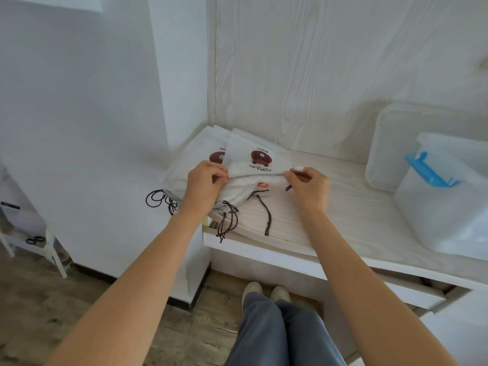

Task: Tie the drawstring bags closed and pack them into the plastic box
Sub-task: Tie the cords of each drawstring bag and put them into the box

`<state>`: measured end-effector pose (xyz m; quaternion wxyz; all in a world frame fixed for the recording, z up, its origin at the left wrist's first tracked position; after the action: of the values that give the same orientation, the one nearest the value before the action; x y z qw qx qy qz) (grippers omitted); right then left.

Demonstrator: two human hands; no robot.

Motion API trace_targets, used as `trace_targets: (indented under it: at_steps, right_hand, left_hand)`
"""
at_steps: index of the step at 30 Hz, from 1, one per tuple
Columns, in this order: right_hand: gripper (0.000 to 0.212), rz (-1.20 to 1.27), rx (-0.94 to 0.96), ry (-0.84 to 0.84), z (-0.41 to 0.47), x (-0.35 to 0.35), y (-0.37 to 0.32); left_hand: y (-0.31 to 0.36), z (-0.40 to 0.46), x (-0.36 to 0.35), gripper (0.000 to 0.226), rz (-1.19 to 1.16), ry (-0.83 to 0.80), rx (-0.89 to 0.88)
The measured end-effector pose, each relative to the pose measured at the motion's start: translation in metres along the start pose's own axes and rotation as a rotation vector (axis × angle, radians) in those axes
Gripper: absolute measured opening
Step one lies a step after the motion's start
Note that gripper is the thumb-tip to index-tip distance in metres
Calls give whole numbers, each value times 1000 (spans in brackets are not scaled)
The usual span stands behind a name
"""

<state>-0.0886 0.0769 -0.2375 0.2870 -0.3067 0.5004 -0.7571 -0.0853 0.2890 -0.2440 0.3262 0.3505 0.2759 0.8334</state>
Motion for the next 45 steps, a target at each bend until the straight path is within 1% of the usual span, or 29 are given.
trace_targets:
  at_steps: [2, 4, 7, 9, 14, 16, 18, 19, 21, 23, 24, 26, 28, 29, 30, 33, 35, 38, 40, 41, 42, 43, 45]
  right_hand:
    - [10, -15, 0, -16, -1, 0, 0]
    - [8, -57, 18, -22, -3, 0, -1]
    - [28, -129, 52, -73, -4, -1, -1]
    - [36, -136, 56, -114, -6, -2, -2]
    - [25, -167, 75, -172, -7, -4, -3]
    - [26, -166, 53, -155, -5, -3, -3]
    - [32, -132, 4, -135, -3, -1, -3]
    - [36, -104, -21, -130, -2, 0, -3]
    - [39, -38, -54, -140, -2, 1, -3]
    - [40, 52, -97, -185, -2, 1, -3]
    - [41, 112, -129, -218, -1, 1, -1]
    - [37, 224, -174, -292, -1, 2, 3]
    - [22, 240, -160, -353, -2, 3, 3]
    - [16, 207, -136, -372, -2, 4, 3]
    - [17, 160, -104, -388, -2, 5, 2]
    - [29, 9, 55, -430, -2, 10, -4]
    - [29, -93, 153, -432, -1, 13, -8]
    - [18, -284, 294, -461, 0, 16, -11]
    - [7, -386, 379, -430, 1, 22, -12]
    - [2, -382, 377, -395, 2, 24, -11]
    - [7, -344, 339, -358, 3, 26, -7]
    - [12, -253, 258, -337, 3, 28, -5]
    - [18, 80, 21, -329, 0, 28, -3]
  left_hand:
    - [1, 0, 1, 11, 4, 29, 28]
    - [2, 2, 3, 15, 5, 46, 100]
    - [5, 8, 4, 20, -11, 47, 205]
    - [7, 14, 5, 21, -49, 44, 267]
    - [13, 26, -1, 18, -323, 108, 495]
    - [20, 27, -6, 15, -429, 124, 570]
    - [25, 26, -11, 22, -537, 151, 681]
    - [26, 24, -14, 26, -617, 169, 758]
    - [25, 18, -21, 25, -838, 198, 916]
    - [22, 12, -28, 20, -1072, 210, 998]
    - [21, 10, -29, 19, -1131, 206, 1008]
    - [19, 8, -31, 20, -1159, 203, 1006]
    - [20, 8, -30, 21, -1154, 218, 999]
    - [20, 8, -30, 21, -1149, 227, 1001]
    - [20, 8, -31, 21, -1144, 232, 1005]
    - [20, 9, -32, 21, -1139, 222, 1000]
    - [20, 9, -32, 23, -1140, 215, 989]
    - [21, 7, -31, 24, -1151, 220, 988]
    - [19, 7, -32, 24, -1159, 227, 995]
    - [19, 7, -32, 23, -1161, 227, 997]
    - [19, 8, -31, 23, -1162, 224, 997]
    - [19, 8, -31, 23, -1161, 218, 995]
    - [19, 8, -33, 22, -1154, 204, 995]
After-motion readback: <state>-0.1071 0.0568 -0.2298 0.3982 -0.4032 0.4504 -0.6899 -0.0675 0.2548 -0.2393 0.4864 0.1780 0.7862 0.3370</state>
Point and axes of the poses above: each hand's wrist, its own z-axis towards the middle knuckle, its own x-axis out of the back of the hand, y = z × x, the point moved 2 cm from there along z, towards the middle knuckle, and after that the axes turned 11 degrees about y, right-handed, at the moved point
